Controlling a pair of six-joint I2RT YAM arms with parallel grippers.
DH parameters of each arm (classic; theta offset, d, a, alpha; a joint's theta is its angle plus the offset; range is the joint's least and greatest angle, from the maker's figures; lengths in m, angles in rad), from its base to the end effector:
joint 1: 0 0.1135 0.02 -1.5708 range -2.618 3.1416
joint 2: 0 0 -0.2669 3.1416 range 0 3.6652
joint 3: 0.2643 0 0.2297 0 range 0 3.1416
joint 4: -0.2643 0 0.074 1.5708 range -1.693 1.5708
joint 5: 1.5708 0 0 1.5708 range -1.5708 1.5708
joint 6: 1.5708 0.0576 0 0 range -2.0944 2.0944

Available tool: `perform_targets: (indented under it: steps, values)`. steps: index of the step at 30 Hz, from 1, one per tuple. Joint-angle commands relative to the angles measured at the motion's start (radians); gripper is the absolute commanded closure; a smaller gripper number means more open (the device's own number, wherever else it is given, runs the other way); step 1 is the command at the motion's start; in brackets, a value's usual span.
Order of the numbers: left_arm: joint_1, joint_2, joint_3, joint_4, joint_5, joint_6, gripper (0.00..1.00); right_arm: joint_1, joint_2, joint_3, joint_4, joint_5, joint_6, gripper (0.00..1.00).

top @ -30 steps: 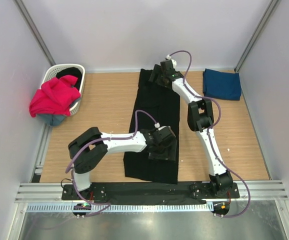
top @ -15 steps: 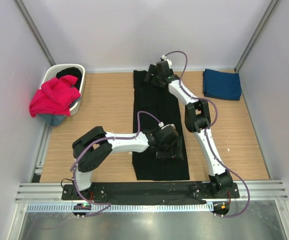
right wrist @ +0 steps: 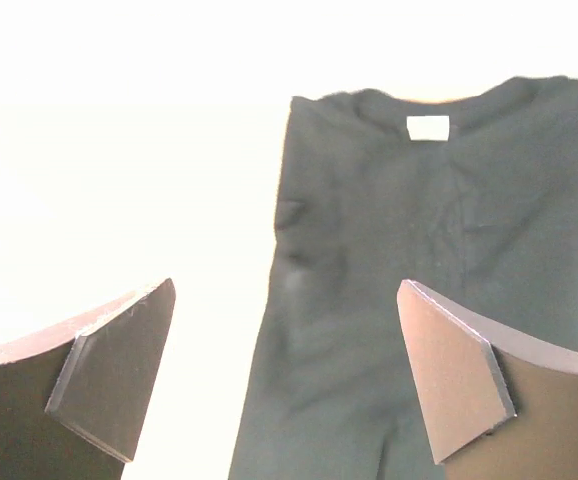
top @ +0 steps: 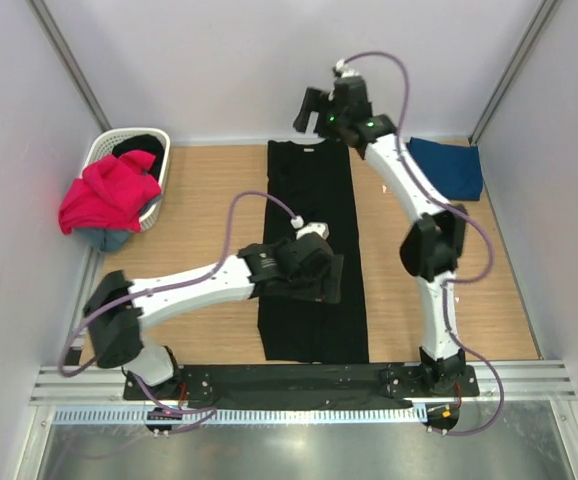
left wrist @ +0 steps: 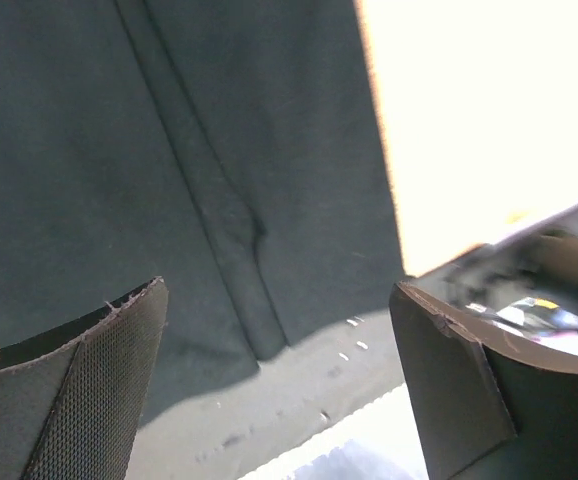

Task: Fold and stack the t-shirts
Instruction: Fold the tshirt

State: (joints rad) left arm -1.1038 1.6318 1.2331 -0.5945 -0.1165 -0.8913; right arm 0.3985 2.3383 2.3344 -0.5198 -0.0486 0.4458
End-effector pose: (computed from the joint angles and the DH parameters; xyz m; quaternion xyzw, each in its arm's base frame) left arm 0.1570 -0.2966 0.2392 0.0850 0.9533 -0.2086 0.2011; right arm 0.4977 0.2126 0.2989 0.0083 0.8658 0.2240 0.4473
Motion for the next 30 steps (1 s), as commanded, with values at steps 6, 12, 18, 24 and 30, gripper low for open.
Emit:
perform_targets:
  steps: [6, 12, 18, 24, 30]
  values:
    - [0.083, -0.427, -0.188, -0.078, -0.068, 0.023, 0.05, 0.007, -0.744, -0.645, -0.031, 0.098, 0.061, 0.0]
    - [0.281, -0.648, -0.443, 0.021, 0.103, -0.044, 0.1, 0.008, -1.187, -1.322, 0.115, -0.023, 0.254, 0.0]
    - [0.355, -0.642, -0.621, 0.151, 0.262, -0.127, 0.19, 0.008, -1.303, -1.653, -0.032, -0.06, 0.272, 0.1]
    - [0.355, -0.629, -0.734, 0.186, 0.32, -0.187, 0.26, 0.008, -1.467, -1.84, -0.071, -0.125, 0.366, 0.2]
    - [0.352, -0.609, -0.822, 0.217, 0.356, -0.236, 0.29, 0.008, -1.585, -2.037, -0.025, -0.229, 0.471, 0.23]
